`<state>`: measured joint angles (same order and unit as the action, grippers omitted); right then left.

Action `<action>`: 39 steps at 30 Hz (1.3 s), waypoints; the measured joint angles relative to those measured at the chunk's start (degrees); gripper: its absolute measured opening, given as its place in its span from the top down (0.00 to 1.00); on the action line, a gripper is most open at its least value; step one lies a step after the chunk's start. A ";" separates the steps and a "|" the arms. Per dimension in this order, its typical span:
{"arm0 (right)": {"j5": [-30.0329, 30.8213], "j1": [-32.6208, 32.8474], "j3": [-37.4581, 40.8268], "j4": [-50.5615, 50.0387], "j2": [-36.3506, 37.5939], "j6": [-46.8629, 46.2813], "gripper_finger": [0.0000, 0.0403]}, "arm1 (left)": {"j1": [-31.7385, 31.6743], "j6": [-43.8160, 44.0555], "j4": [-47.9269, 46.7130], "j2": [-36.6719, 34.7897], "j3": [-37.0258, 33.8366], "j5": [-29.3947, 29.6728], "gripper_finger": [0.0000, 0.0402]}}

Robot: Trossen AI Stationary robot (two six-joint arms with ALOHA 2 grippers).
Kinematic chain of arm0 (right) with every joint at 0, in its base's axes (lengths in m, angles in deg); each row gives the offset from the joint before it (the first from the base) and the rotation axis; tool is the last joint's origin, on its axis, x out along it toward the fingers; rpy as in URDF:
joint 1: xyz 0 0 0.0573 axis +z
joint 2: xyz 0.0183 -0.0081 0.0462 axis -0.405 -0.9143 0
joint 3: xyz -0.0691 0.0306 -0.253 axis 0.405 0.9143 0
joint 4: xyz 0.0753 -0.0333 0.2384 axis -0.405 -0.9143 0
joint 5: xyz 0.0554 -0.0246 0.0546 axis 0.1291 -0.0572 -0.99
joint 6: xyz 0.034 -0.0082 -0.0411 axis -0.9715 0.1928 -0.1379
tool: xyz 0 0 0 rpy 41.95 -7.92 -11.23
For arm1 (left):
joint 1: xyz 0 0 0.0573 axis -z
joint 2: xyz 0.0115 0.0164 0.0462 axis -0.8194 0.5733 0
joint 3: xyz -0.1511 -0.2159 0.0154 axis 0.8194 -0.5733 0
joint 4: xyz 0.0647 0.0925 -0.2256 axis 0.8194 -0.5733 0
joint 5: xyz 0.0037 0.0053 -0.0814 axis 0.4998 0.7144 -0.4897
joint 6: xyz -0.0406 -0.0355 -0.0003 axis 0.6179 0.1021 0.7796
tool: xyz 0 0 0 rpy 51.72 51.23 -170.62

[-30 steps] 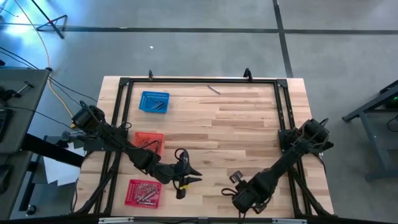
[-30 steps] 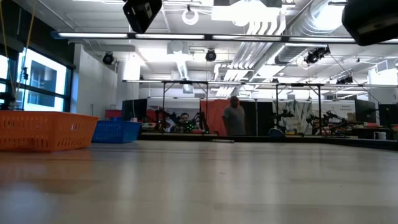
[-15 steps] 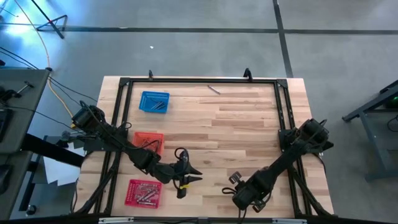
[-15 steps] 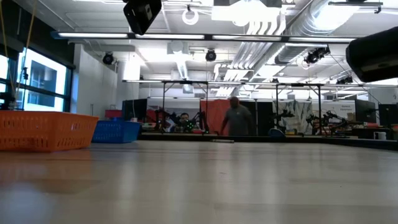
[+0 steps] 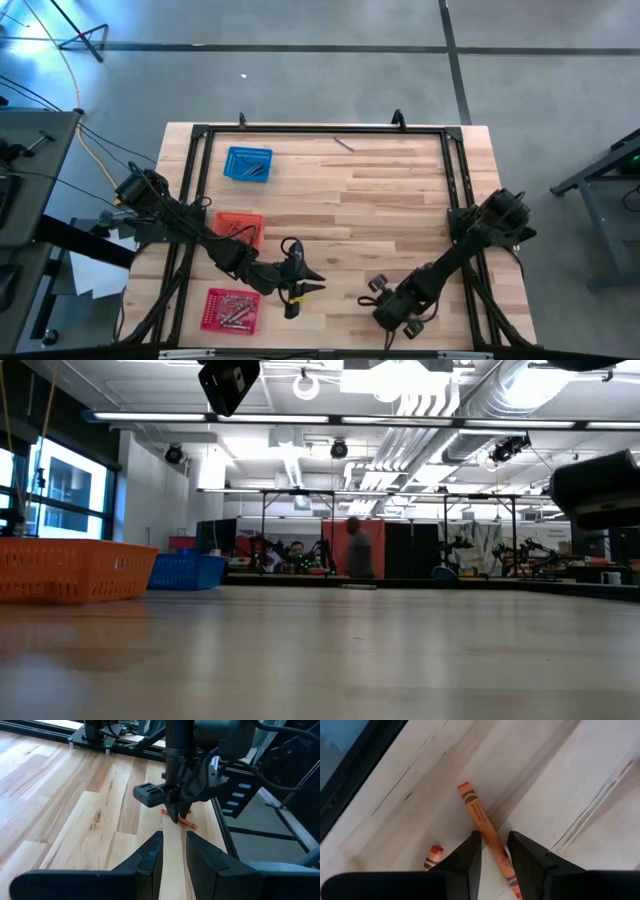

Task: Sort crayons
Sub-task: Put the orange crayon into the orange bin

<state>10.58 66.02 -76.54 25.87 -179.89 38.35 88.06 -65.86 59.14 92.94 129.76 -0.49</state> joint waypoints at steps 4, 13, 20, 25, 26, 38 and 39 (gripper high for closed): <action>-0.13 -0.74 1.49 1.45 0.00 -5.21 0.77 | 0.00 -1.52 0.00 0.00 0.00 0.02 0.83; -0.18 -2.11 1.98 1.86 -0.11 -13.95 0.95 | 0.00 -3.08 -0.02 0.00 0.02 0.04 0.83; -0.84 -3.03 2.13 3.50 -0.20 -17.15 0.98 | 0.00 -3.08 -0.07 0.00 0.02 0.04 0.83; -0.44 -3.04 1.11 3.35 -0.24 -17.35 0.99 | 0.00 -3.51 -0.20 0.00 0.02 0.04 0.83; -0.22 -3.04 0.81 3.13 -0.09 -17.35 0.99 | 0.00 -3.50 -0.20 0.00 0.02 0.04 0.83; 10.21 -3.30 -4.01 -7.87 5.23 -16.60 1.00 | 0.00 -3.48 -0.17 0.00 0.01 0.02 0.83; 10.93 -3.39 -4.01 -8.22 6.21 -16.63 1.00 | 0.00 -3.48 -0.15 0.00 0.00 0.04 0.83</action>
<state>21.51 62.63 -80.55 17.64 -173.68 21.72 88.06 -69.33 58.99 92.94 129.76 -0.45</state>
